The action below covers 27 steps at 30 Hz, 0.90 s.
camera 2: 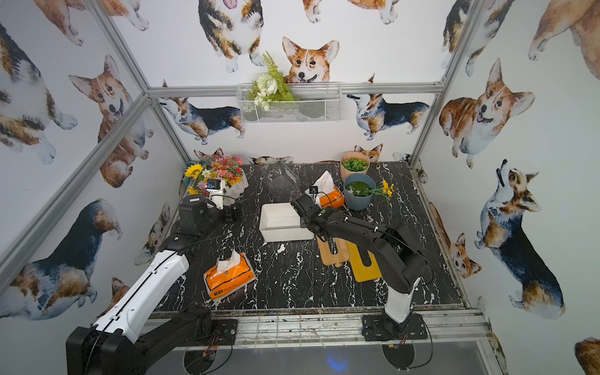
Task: Put the tissue paper into the tissue box
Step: Move the tissue box to the center of the board, then pick up the paper towel from the center of the board.
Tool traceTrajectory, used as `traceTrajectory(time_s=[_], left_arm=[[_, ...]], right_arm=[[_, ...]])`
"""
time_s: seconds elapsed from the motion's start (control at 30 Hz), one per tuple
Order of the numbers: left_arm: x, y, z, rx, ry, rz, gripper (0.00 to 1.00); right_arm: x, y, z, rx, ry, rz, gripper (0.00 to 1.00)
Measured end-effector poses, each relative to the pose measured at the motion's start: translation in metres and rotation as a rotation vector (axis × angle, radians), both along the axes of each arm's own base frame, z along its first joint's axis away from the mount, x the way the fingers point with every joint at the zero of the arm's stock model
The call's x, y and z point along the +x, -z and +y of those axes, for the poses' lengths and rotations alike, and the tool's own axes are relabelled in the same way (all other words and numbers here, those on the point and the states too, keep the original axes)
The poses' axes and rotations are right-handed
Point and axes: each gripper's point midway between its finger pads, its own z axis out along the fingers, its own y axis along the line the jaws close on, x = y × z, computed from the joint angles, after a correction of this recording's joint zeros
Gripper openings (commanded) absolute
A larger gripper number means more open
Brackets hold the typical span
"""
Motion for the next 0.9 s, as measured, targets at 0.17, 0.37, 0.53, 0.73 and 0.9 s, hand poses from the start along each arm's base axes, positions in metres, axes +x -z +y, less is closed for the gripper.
traceTrajectory(time_s=[0.17,0.37,0.53,0.73,0.9], left_arm=[[0.0,0.0,0.0,0.0,0.0,-0.001,1.0],[-0.001,0.0,0.0,0.0,0.0,-0.003,1.0],[-0.001,0.0,0.0,-0.001,0.0,-0.005,1.0],[-0.001,-0.001,0.0,-0.001,0.0,-0.005,1.0],[-0.001,-0.002,0.0,-0.002,0.0,-0.011,1.0]], right_arm=[[-0.009,0.006,-0.004,0.004,-0.002,0.014,0.22],[-0.01,0.002,0.002,0.039,-0.02,0.023,0.44],[-0.014,-0.037,-0.001,0.105,-0.021,-0.047,0.53],[-0.037,-0.071,-0.026,0.155,-0.004,-0.125,0.69],[-0.062,-0.072,-0.059,0.156,0.041,-0.157,0.87]])
